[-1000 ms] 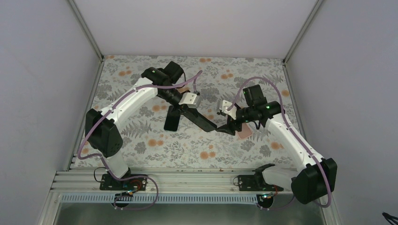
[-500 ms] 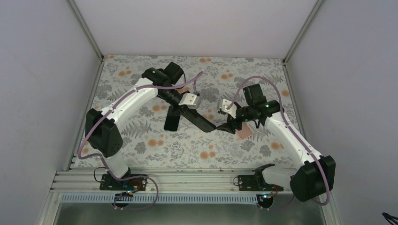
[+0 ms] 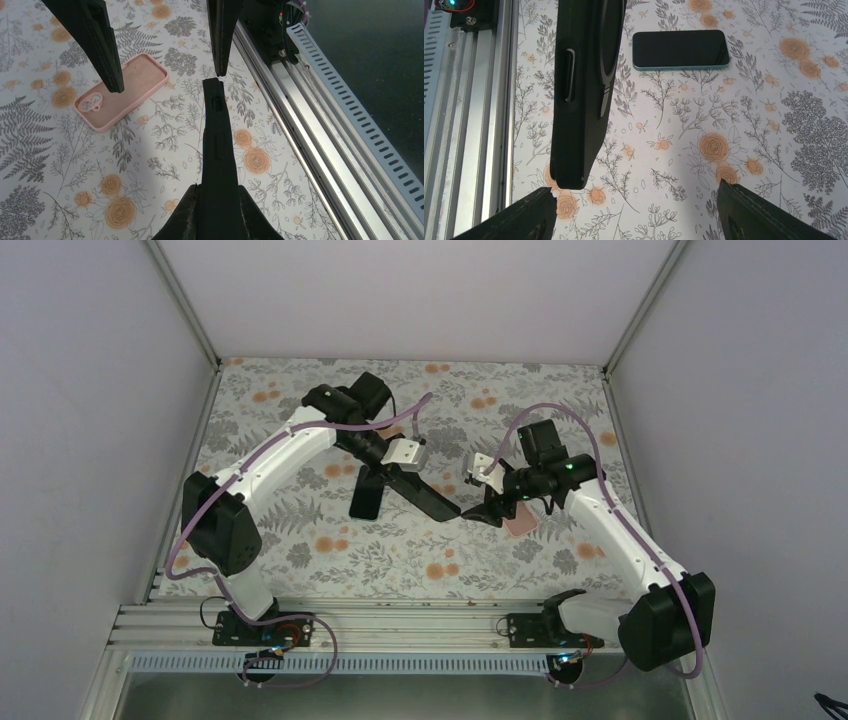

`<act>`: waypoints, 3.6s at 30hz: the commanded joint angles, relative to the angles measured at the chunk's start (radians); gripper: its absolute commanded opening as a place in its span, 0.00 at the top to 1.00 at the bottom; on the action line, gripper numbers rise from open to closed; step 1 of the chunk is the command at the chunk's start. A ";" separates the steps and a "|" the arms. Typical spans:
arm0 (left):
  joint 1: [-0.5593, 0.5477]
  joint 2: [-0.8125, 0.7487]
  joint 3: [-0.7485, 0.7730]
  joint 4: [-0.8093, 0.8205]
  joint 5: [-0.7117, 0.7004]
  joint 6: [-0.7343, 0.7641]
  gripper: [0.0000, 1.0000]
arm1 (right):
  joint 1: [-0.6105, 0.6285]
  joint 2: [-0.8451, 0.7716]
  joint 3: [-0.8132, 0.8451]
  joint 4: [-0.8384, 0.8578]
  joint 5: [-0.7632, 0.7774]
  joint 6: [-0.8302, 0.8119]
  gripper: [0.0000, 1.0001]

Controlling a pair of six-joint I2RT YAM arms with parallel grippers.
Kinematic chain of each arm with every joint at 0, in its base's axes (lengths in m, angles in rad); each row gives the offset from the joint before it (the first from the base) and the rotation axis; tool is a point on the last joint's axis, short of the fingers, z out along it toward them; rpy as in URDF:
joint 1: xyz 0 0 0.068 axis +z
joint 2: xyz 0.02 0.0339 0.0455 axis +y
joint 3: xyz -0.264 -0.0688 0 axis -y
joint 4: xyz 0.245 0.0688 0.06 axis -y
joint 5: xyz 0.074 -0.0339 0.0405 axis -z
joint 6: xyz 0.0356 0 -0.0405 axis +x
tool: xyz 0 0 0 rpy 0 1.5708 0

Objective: Take the phone out of the phone case

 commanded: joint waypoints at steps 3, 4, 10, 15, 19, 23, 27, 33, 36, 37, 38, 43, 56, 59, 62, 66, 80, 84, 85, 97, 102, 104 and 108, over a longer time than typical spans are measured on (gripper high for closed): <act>0.002 -0.016 0.007 0.014 0.046 0.005 0.98 | 0.001 0.007 -0.010 0.005 -0.038 -0.005 0.18; 0.002 -0.016 0.005 0.015 0.045 0.004 0.98 | 0.002 0.006 -0.011 0.004 -0.041 -0.005 0.18; 0.002 -0.012 0.011 0.018 0.049 -0.003 0.98 | 0.006 0.000 -0.019 0.009 -0.040 0.002 0.18; 0.002 -0.013 0.013 0.022 0.046 -0.009 0.98 | 0.008 0.007 -0.021 0.013 -0.055 0.005 0.18; 0.001 -0.014 0.011 0.021 0.043 -0.011 0.98 | 0.016 0.010 -0.022 0.012 -0.060 0.009 0.18; 0.002 -0.014 0.011 0.022 0.041 -0.013 0.98 | 0.019 0.008 -0.023 0.017 -0.060 0.012 0.18; 0.002 -0.012 0.010 0.023 0.044 -0.016 0.98 | 0.020 0.009 -0.024 0.024 -0.060 0.016 0.18; 0.000 -0.015 0.014 0.015 0.054 -0.012 0.98 | 0.020 0.011 -0.037 0.064 -0.040 0.033 0.18; -0.004 -0.018 0.019 -0.005 0.080 0.002 0.98 | 0.020 0.005 -0.052 0.118 -0.014 0.060 0.18; -0.011 -0.019 0.017 -0.008 0.077 0.002 0.98 | 0.019 0.000 -0.058 0.138 -0.007 0.068 0.18; -0.014 -0.020 0.015 -0.010 0.074 0.004 0.98 | 0.019 -0.002 -0.061 0.152 0.002 0.075 0.18; -0.019 -0.032 0.004 -0.013 0.070 0.019 0.98 | 0.014 0.015 -0.044 0.160 0.038 0.074 0.18; -0.064 -0.012 0.003 -0.066 0.111 0.058 0.98 | 0.005 0.050 0.038 0.267 0.155 0.144 0.16; -0.078 -0.003 -0.004 -0.060 0.122 0.049 0.98 | 0.004 0.071 0.074 0.255 0.138 0.148 0.15; -0.084 0.005 -0.004 -0.034 0.133 0.035 0.98 | 0.009 0.106 0.119 0.220 0.086 0.141 0.14; -0.083 0.025 0.034 -0.028 0.196 0.022 0.98 | 0.051 0.136 0.156 0.244 0.087 0.172 0.13; 0.038 -0.047 0.002 0.457 0.254 -0.297 0.98 | 0.222 0.291 0.237 0.133 -0.224 0.109 0.15; 0.049 -0.036 0.033 0.511 0.272 -0.365 0.98 | 0.226 0.288 0.200 0.161 -0.264 0.131 0.24; 0.050 -0.043 0.013 0.548 0.272 -0.390 0.98 | 0.227 0.286 0.196 0.161 -0.278 0.132 0.28; 0.087 -0.111 -0.082 0.787 -0.032 -0.516 0.19 | 0.091 0.274 0.278 0.015 -0.345 0.139 0.96; 0.114 -0.179 -0.106 0.849 -0.179 -0.538 0.11 | -0.051 0.249 0.257 -0.002 -0.309 0.181 0.96; 0.114 -0.214 -0.135 0.895 -0.260 -0.546 0.11 | -0.101 0.252 0.256 0.033 -0.274 0.249 0.96; 0.077 -0.271 -0.243 1.050 -0.454 -0.594 0.11 | -0.162 0.284 0.289 0.194 -0.169 0.455 0.96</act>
